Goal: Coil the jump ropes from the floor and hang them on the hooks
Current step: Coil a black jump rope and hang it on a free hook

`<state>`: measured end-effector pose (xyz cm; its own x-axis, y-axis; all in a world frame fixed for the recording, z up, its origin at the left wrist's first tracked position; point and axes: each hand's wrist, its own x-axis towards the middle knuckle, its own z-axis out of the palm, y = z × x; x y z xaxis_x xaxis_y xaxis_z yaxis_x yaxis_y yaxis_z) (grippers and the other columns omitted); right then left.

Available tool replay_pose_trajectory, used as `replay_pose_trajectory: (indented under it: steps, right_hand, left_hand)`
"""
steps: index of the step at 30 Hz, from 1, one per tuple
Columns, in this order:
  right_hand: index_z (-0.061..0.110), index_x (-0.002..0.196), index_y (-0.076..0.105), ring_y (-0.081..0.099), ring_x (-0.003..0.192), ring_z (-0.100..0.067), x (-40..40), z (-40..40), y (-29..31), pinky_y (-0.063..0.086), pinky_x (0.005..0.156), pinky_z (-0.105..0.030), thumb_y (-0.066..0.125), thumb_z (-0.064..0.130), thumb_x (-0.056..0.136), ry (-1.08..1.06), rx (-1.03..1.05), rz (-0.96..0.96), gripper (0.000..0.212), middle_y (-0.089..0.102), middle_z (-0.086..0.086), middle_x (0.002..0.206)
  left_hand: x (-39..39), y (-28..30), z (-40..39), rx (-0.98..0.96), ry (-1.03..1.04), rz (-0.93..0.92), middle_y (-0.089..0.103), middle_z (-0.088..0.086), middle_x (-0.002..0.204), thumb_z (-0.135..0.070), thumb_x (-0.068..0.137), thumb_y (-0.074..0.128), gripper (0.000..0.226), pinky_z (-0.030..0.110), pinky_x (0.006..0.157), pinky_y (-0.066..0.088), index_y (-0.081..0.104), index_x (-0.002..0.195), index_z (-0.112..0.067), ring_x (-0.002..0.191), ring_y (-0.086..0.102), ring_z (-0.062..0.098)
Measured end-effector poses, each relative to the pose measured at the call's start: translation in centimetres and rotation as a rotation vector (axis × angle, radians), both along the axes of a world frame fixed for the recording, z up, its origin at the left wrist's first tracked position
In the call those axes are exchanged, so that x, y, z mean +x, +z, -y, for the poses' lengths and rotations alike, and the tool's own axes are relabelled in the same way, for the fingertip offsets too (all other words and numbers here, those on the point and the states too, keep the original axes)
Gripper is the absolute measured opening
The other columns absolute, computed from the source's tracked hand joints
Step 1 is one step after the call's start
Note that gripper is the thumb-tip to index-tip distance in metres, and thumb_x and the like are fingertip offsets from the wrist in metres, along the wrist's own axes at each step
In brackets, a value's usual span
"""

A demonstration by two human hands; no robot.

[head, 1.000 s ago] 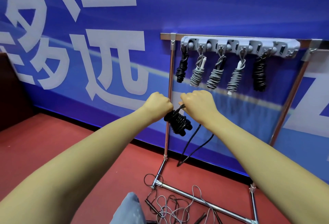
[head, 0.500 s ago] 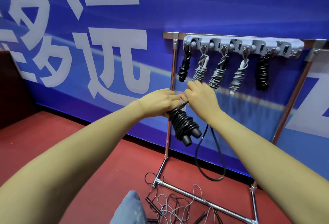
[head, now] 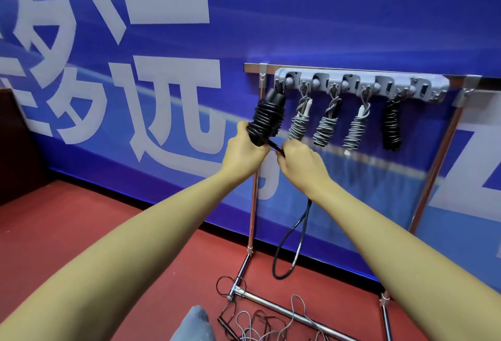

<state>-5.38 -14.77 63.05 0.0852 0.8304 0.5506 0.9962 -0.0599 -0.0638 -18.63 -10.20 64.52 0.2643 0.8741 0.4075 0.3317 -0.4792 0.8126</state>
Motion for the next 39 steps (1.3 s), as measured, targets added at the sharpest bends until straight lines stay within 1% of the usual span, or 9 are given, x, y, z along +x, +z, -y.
replay_pose_trajectory:
  steps: [5, 14, 17, 20, 23, 27, 30, 33, 39]
  right_hand:
    - [0.008, 0.102, 0.054, 0.060, 0.092, -0.030, -0.8, 0.6, -0.4, 0.031, 0.064, -0.032, 0.033, 0.031, 0.104, 0.040, -0.078, 0.258, 0.031, 0.064, -0.007, 0.100]
    - [0.008, 0.105, 0.053, 0.056, 0.086, -0.031, -2.3, 0.5, 0.1, 0.033, 0.059, -0.033, 0.039, 0.020, 0.101, 0.162, -0.260, 0.346, 0.019, 0.061, -0.010, 0.101]
    - [0.012, 0.096, 0.058, 0.058, 0.082, -0.026, -2.5, 0.7, 0.5, 0.022, 0.051, -0.027, 0.051, 0.006, 0.085, 0.221, -0.196, 0.545, 0.015, 0.062, -0.004, 0.093]
    - [0.016, 0.061, 0.059, 0.053, 0.050, -0.020, -2.4, 0.8, 1.1, 0.017, 0.048, -0.023, 0.083, 0.008, 0.049, 0.180, -0.053, 0.689, 0.028, 0.054, 0.001, 0.058]
    - [0.014, 0.066, 0.056, 0.048, 0.046, -0.018, -2.4, 0.6, 1.1, 0.003, 0.044, -0.022, 0.090, 0.023, 0.052, 0.089, -0.046, 0.553, 0.038, 0.052, -0.001, 0.063]
    - [0.009, 0.105, 0.051, 0.057, 0.081, -0.026, -2.2, 0.6, 0.3, 0.016, 0.045, -0.027, 0.047, 0.019, 0.096, 0.058, -0.121, 0.327, 0.014, 0.052, -0.006, 0.104]
    - [0.011, 0.105, 0.054, 0.058, 0.086, -0.028, -2.2, 0.9, 0.5, 0.028, 0.054, -0.029, 0.038, 0.015, 0.098, 0.077, -0.114, 0.236, 0.018, 0.055, -0.005, 0.103]
    - [0.014, 0.103, 0.060, 0.057, 0.089, -0.029, -1.7, 1.0, 0.7, 0.032, 0.061, -0.030, 0.038, 0.017, 0.096, 0.112, -0.114, 0.079, 0.023, 0.059, -0.004, 0.099]
    - [0.007, 0.099, 0.055, 0.051, 0.078, -0.032, -2.2, 0.6, 1.2, 0.037, 0.062, -0.034, 0.044, 0.029, 0.100, -0.039, -0.048, -0.108, 0.025, 0.058, -0.010, 0.089]
  left_hand:
    - [-0.3, -1.0, -1.6, -0.021, 0.207, -0.203, 0.059, 0.012, 0.080, -0.019, 0.087, 0.053, 0.027, 0.043, 0.062, 0.054, 0.038, 0.105, -0.006, 0.067, 0.062, 0.035]
    - [-1.2, -2.0, -2.4, 0.215, 0.396, -0.842, 0.063, 0.013, 0.101, -0.011, 0.093, 0.050, 0.020, 0.034, 0.063, 0.038, 0.046, 0.110, -0.003, 0.089, 0.062, 0.034]
    - [-1.3, -1.8, -2.1, 0.337, 0.377, -1.087, 0.063, 0.006, 0.092, 0.001, 0.085, 0.055, 0.024, 0.027, 0.054, 0.034, 0.047, 0.106, -0.005, 0.086, 0.065, 0.027]
    - [-0.9, -1.5, -1.9, 0.523, 0.300, -1.265, 0.048, -0.004, 0.072, -0.001, 0.089, 0.052, 0.016, 0.023, 0.046, 0.019, 0.047, 0.100, -0.010, 0.089, 0.066, 0.022]
    - [-0.8, -0.8, -1.7, 0.636, 0.241, -1.328, 0.063, 0.001, 0.094, -0.005, 0.091, 0.050, 0.017, 0.023, 0.046, 0.018, 0.051, 0.108, -0.008, 0.093, 0.065, 0.025]
    - [-1.0, -0.3, -1.6, 0.698, 0.175, -1.360, 0.064, 0.007, 0.103, 0.000, 0.088, 0.052, 0.019, 0.029, 0.058, 0.031, 0.054, 0.106, -0.006, 0.095, 0.061, 0.028]
    - [-1.4, -0.5, -1.8, 0.642, 0.187, -1.318, 0.058, 0.010, 0.102, -0.002, 0.090, 0.052, 0.016, 0.031, 0.062, 0.034, 0.056, 0.106, -0.005, 0.095, 0.058, 0.030]
    - [-1.5, -0.2, -1.6, 0.636, 0.212, -1.290, 0.038, 0.007, 0.093, -0.005, 0.092, 0.053, 0.015, 0.027, 0.050, 0.027, 0.057, 0.105, -0.006, 0.080, 0.052, 0.028]
    - [-1.2, 0.1, -1.0, 0.750, 0.075, -1.358, 0.049, 0.010, 0.117, -0.002, 0.090, 0.052, 0.034, 0.030, 0.065, 0.034, 0.050, 0.123, -0.007, 0.098, 0.056, 0.030]
